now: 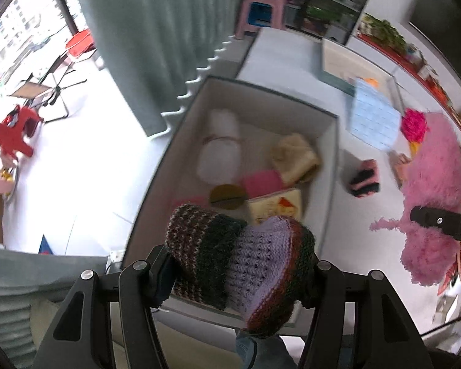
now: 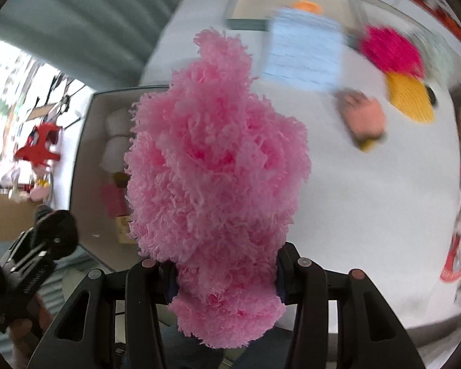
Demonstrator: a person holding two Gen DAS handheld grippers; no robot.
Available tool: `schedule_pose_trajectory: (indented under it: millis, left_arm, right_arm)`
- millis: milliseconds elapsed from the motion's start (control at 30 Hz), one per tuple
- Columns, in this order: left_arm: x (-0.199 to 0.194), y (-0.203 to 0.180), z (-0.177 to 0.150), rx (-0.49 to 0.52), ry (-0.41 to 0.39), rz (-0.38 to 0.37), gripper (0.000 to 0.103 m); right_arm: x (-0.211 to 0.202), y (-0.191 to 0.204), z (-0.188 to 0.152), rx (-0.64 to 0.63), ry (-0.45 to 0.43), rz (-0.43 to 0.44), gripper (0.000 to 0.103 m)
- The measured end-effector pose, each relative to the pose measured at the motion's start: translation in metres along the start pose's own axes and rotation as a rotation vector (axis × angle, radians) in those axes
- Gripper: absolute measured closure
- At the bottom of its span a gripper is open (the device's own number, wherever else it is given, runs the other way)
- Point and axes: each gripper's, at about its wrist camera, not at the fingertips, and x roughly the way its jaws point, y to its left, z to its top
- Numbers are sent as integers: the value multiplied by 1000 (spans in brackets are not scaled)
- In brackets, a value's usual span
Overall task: Organize soft objects
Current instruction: 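Carry the brown-and-lavender hat and pink fluffy item over the box with both tools, then open both tools to drop the hat and pink fluffy item into the box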
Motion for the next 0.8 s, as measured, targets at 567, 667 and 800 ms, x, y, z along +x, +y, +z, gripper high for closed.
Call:
schedule_pose_trajectory:
  millis: [567,667,800]
  left_arm:
    - [34,43,-2,-109,43,19,41]
    - [39,44,0,-110,50,14,41]
    - [42,42,1,-95,56,11,41]
  right_arm:
    - [35,143,34,-287,66,-1,52]
    - [43,153,37,-296,82,-5,52]
    - [50,157,40,-298,96,-18,52]
